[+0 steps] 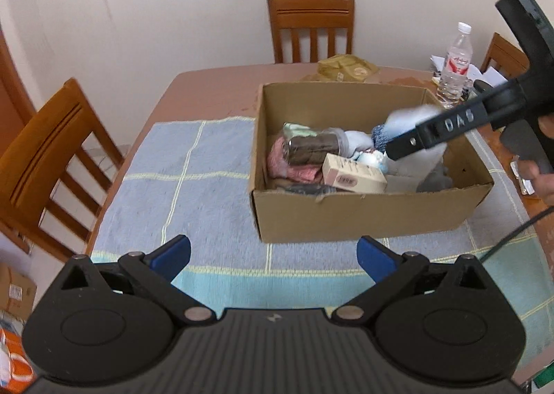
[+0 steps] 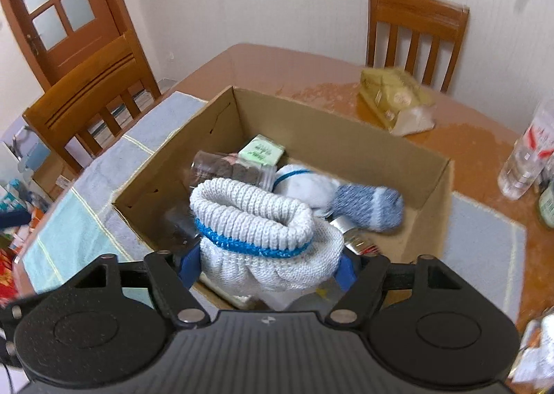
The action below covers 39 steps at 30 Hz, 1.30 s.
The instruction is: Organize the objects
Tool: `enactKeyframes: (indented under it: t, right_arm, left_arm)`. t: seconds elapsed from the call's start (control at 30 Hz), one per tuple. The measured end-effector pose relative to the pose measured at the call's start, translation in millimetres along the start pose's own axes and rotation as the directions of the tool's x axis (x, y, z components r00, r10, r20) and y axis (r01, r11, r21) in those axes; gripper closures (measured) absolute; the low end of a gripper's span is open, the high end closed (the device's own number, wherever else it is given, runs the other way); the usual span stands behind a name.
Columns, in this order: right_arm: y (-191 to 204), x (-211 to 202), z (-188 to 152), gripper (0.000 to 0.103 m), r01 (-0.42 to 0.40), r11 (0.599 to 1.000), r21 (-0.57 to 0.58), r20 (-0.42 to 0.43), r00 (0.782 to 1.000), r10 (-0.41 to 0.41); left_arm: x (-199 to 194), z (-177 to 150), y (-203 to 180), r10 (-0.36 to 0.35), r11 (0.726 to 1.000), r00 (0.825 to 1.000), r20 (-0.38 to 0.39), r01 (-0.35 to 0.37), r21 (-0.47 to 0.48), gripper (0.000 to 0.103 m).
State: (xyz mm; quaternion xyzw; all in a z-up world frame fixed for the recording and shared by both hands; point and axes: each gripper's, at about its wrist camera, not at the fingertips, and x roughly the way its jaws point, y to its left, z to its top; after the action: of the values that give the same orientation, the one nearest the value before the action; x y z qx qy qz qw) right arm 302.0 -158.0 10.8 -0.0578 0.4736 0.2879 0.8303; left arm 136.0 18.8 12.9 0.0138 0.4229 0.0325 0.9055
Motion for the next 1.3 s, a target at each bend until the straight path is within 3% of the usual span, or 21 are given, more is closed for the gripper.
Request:
enactKeyframes:
  t: [0.07, 0.13, 0.43, 0.7, 0.83, 1.07, 1.3]
  right_arm:
    - [-2, 2, 1, 0.006, -0.018, 0.999, 0.04, -0.008, 1.0, 0.018]
    - [-3, 0, 2, 0.001, -0.028, 0.997, 0.072, -0.006, 1.0, 0.029]
    - [-3, -25, 7, 0.0, 0.025, 0.997, 0.076, 0.015, 1.0, -0.027]
    - [2, -40, -12, 0.0, 0.155, 0.982, 0.108, -0.01, 0.988, -0.155]
    - [8, -34, -37, 0.0, 0.209, 0.963, 0.173, -0.052, 0.978, -0.203]
    - [21, -25, -75, 0.0, 0.272, 0.916, 0.294, -0.12, 0.962, -0.247]
    - [34, -36, -86, 0.0, 0.332, 0.873, 0.357, -0.138, 0.943, -0.303]
  left_arm:
    - [-3, -3, 2, 0.004, 1.0, 1.0, -0.003, -0.004, -0.02, 0.001]
    - [-6, -3, 2, 0.009, 1.0, 1.0, 0.002, -0.009, -0.029, 0.001]
    - [-8, 11, 5, 0.018, 0.999, 0.999, 0.027, -0.017, -0.046, 0.001]
    - [15, 24, 5, 0.004, 0.998, 1.0, -0.003, -0.004, -0.056, 0.001]
    - [28, 22, 0, -0.013, 0.999, 0.999, -0.049, 0.011, -0.051, 0.001]
    - [47, 16, -14, 0.039, 0.999, 0.988, -0.147, -0.038, 0.006, 0.001]
    - [37, 23, -9, -0.015, 1.0, 0.986, -0.166, 0.014, -0.007, 0.001]
